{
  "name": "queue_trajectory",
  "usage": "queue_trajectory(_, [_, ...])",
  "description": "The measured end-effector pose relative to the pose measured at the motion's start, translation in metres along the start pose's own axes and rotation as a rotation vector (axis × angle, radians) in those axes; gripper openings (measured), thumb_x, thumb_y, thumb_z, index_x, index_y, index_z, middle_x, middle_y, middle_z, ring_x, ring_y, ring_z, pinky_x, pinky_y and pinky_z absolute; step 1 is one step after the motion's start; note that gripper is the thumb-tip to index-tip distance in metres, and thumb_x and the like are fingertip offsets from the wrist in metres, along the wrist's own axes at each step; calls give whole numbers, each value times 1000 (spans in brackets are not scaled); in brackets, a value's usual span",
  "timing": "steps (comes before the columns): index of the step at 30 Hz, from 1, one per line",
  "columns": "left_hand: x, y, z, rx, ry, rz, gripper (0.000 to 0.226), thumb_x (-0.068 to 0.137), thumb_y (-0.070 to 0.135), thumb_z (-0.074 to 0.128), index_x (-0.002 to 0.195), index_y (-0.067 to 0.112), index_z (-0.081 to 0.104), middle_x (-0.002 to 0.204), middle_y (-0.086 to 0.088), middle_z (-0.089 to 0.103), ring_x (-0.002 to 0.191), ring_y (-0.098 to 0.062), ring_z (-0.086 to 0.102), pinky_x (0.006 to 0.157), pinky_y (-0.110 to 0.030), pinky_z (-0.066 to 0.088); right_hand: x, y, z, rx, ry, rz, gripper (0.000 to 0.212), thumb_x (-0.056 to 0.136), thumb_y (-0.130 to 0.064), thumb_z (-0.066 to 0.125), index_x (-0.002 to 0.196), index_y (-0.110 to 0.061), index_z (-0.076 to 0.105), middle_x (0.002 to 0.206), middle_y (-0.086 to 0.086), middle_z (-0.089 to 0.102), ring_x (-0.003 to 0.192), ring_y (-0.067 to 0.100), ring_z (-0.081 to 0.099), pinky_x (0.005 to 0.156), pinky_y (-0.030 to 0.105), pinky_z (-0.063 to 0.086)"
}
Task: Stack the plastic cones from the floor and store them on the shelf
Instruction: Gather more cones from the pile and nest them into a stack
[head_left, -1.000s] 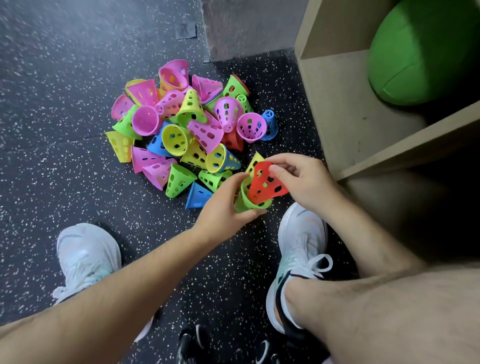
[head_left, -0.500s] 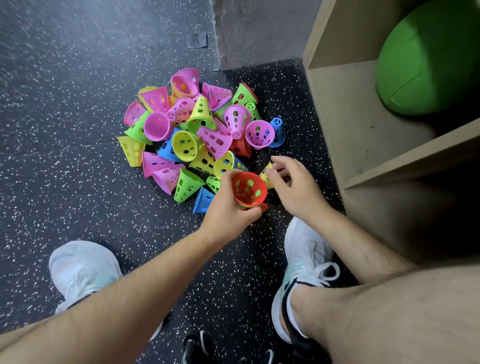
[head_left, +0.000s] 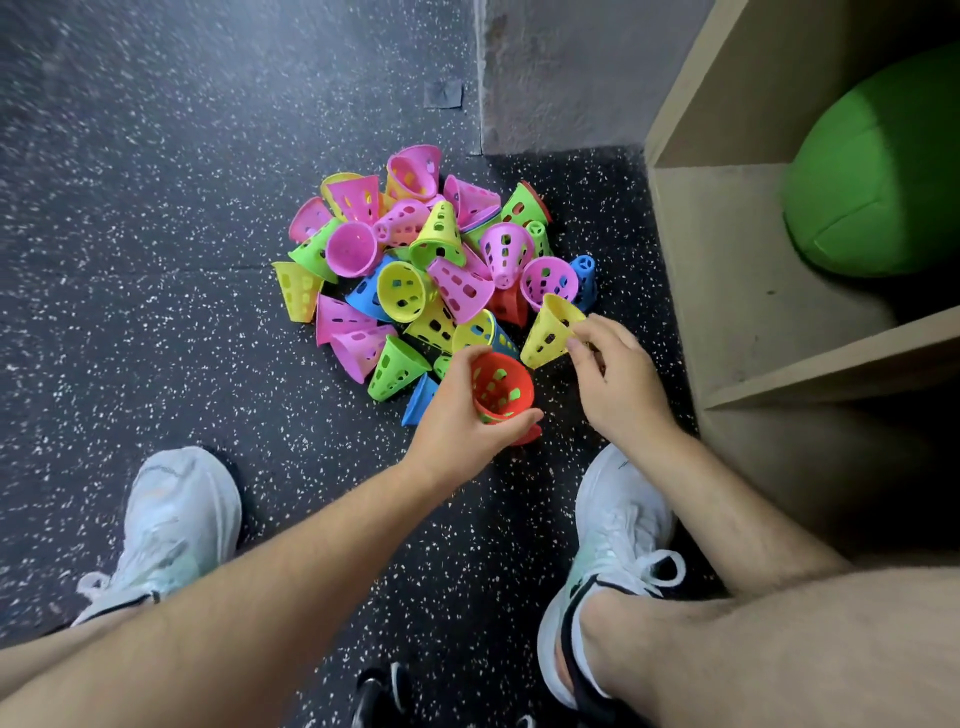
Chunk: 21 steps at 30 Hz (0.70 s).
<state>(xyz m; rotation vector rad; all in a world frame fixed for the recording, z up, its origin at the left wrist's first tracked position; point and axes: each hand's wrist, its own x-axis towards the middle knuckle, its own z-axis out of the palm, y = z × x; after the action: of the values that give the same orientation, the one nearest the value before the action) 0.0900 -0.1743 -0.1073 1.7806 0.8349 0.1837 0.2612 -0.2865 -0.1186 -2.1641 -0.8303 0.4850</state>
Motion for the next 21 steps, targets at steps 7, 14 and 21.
queue_trajectory(7, [-3, -5, -9, 10, 48, 33, 84, 69, 44, 94, 137, 25, 48, 124, 19, 61, 114, 3, 60, 102, -23, 48, -21, -20, -9, 26, -68, -367, 23, 101, -32, 55, 120, -23, 66, 144, 8, 54, 132, 24, 53, 109, 42, 44])
queue_trajectory(14, [0, -10, -16, -31, 53, 26, 81, 69, 44, 92, 136, 21, 52, 118, 17, 65, 106, 8, 60, 93, -14, 47, -32, -28, 4, -12, -287, -348, 31, 98, -39, 55, 124, -29, 67, 141, -6, 56, 132, 11, 49, 111, 38, 41])
queue_trajectory(21, [-8, -22, -23, -5, 29, 11, 80, 62, 56, 88, 127, 34, 47, 117, 19, 62, 107, 12, 57, 91, -6, 41, -41, -33, 8, -18, -415, -170, 41, 97, -45, 50, 137, -38, 49, 132, -13, 58, 120, 3, 51, 104, 29, 44])
